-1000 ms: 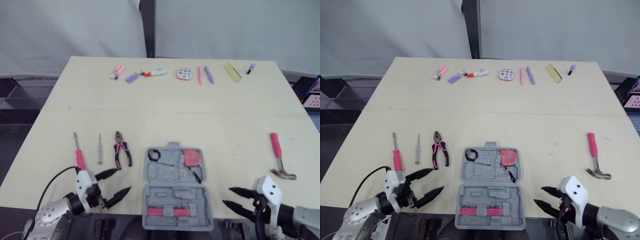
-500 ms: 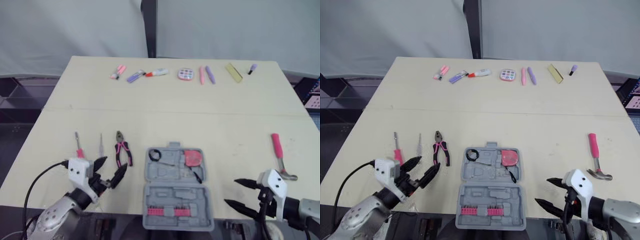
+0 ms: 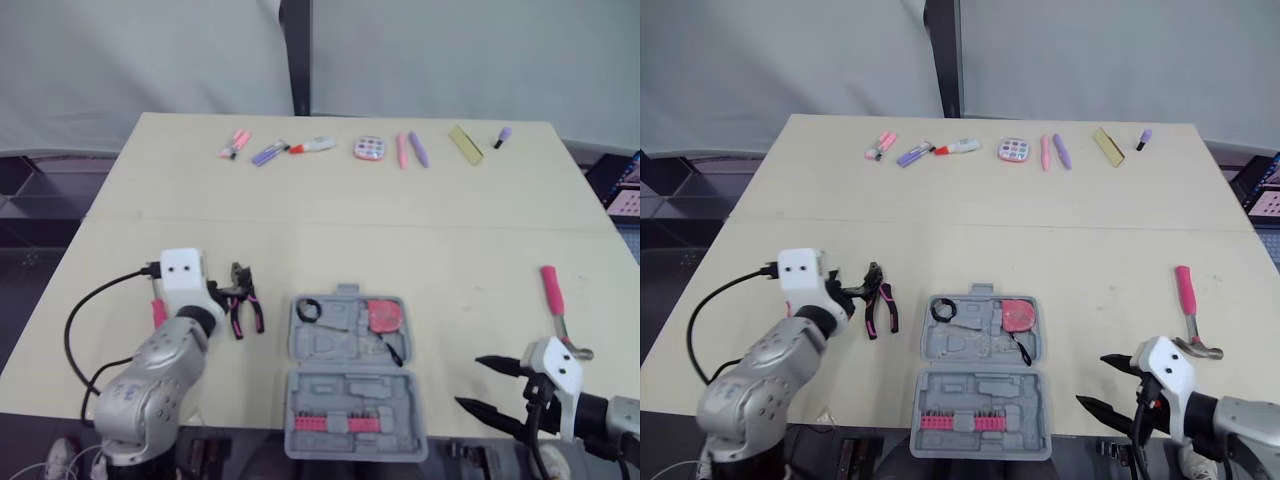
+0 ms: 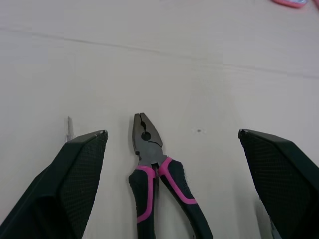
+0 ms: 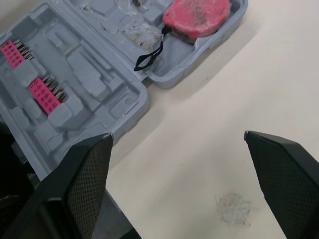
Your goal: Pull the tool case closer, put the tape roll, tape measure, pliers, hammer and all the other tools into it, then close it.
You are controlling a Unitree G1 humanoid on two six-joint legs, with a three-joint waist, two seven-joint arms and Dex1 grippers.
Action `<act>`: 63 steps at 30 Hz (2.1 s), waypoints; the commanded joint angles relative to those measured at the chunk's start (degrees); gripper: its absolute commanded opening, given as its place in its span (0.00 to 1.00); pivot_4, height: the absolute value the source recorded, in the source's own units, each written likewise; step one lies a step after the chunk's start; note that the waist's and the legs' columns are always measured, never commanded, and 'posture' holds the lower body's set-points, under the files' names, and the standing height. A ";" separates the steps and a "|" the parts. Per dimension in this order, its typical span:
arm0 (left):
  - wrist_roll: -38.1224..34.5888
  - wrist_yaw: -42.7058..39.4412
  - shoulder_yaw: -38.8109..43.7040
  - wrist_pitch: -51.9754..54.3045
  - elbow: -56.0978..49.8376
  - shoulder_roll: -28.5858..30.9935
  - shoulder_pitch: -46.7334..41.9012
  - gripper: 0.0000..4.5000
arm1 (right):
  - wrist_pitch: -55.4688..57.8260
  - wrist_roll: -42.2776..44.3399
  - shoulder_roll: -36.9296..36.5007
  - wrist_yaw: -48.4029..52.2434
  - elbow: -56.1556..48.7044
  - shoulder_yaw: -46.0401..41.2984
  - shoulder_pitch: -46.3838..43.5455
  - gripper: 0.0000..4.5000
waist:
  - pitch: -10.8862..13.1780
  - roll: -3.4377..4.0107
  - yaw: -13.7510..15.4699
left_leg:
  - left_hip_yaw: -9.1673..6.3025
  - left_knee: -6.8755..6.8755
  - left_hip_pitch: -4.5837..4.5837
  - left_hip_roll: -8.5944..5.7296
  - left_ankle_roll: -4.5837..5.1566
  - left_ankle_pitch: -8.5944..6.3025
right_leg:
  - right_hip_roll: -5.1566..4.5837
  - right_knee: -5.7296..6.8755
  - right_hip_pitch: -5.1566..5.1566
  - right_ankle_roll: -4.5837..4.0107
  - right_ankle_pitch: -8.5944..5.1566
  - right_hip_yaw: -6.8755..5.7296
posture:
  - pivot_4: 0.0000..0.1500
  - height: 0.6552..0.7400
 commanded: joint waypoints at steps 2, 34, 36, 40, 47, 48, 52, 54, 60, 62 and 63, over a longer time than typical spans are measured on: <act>4.43 3.85 -1.01 4.91 0.95 -2.62 -3.14 1.00 | 0.83 1.12 -0.20 -0.19 -2.52 -2.93 1.13 0.99 | 0.00 -0.01 0.01 | 0.02 0.00 -0.01 -0.01 0.00 0.00 | -0.01 0.00 -0.01 0.00 0.00 0.00 | 1.00 0.69; 18.03 1.53 -1.87 1.81 16.99 -10.81 -8.64 1.00 | 2.24 0.53 1.45 -3.36 -5.14 -2.73 2.03 0.99 | 0.02 -0.10 0.18 | 0.07 0.02 -0.02 -0.04 0.00 0.00 | -0.05 0.04 -0.06 0.01 0.01 -0.02 | 1.00 0.69; 18.18 1.75 -1.88 1.67 17.46 -11.58 -8.86 1.00 | 2.10 0.29 1.54 -3.43 -5.19 -2.67 2.18 0.99 | 0.02 -0.10 0.20 | 0.07 0.02 -0.02 -0.04 0.00 0.00 | -0.05 0.04 -0.06 0.01 0.01 -0.02 | 1.00 0.69; 18.56 2.35 -1.36 1.86 18.07 -13.34 -9.14 1.00 | 1.97 -0.19 1.63 -3.65 -5.00 -2.50 2.06 0.99 | 0.02 -0.11 0.30 | 0.07 0.02 -0.02 -0.04 0.00 0.00 | -0.06 0.05 -0.07 0.02 0.01 -0.02 | 1.00 0.69; 18.73 3.22 -0.03 2.13 17.90 -15.98 -9.46 0.95 | 2.17 -0.19 1.68 -3.81 -5.22 -2.61 2.47 1.00 | 0.02 -0.11 0.32 | 0.07 0.02 -0.02 -0.04 0.00 0.00 | -0.05 0.05 -0.08 0.02 0.01 -0.01 | 1.00 0.69; 18.72 3.18 -0.01 2.09 17.98 -15.96 -9.54 0.89 | 2.19 -0.17 1.65 -3.83 -5.21 -2.58 2.45 1.00 | 0.02 -0.11 0.32 | 0.07 0.02 -0.02 -0.04 0.00 0.00 | -0.05 0.05 -0.07 0.02 0.01 -0.02 | 1.00 0.69; 18.75 3.21 0.36 2.10 18.22 -15.93 -9.91 0.51 | 2.21 -0.18 1.54 -3.93 -5.08 -2.47 2.21 1.00 | 0.02 -0.11 0.32 | 0.07 0.02 -0.02 -0.04 0.00 0.00 | -0.05 0.06 -0.07 0.02 0.01 -0.02 | 1.00 0.69; 18.80 3.32 0.48 2.15 18.15 -16.13 -9.94 0.52 | 2.19 -0.22 1.49 -3.89 -4.99 -2.46 2.15 1.00 | 0.02 -0.11 0.32 | 0.08 0.02 -0.02 -0.04 0.00 0.00 | -0.05 0.06 -0.07 0.02 0.01 -0.02 | 1.00 0.69; 19.16 2.98 0.19 1.33 18.23 -15.29 -10.14 0.52 | 2.43 -0.28 1.61 -3.99 -4.84 -2.12 1.45 1.00 | 0.02 -0.11 0.31 | 0.07 0.02 -0.02 -0.04 0.00 0.00 | -0.05 0.06 -0.08 0.02 0.01 -0.02 | 1.00 0.69; 19.73 1.38 -1.09 -0.94 18.82 -12.39 -10.77 0.52 | 2.45 -0.20 1.80 -4.18 -4.77 -1.96 1.06 1.00 | 0.02 -0.12 0.31 | 0.07 0.02 -0.01 -0.04 0.00 0.00 | -0.05 0.06 -0.08 0.02 0.01 -0.02 | 1.00 0.69; 19.86 0.13 -1.67 -2.26 19.14 -10.80 -11.13 0.52 | 2.46 -0.20 1.84 -4.25 -4.71 -1.86 0.86 1.00 | 0.02 -0.12 0.31 | 0.07 0.02 -0.02 -0.04 0.00 0.00 | -0.05 0.06 -0.08 0.02 0.01 -0.03 | 1.00 0.69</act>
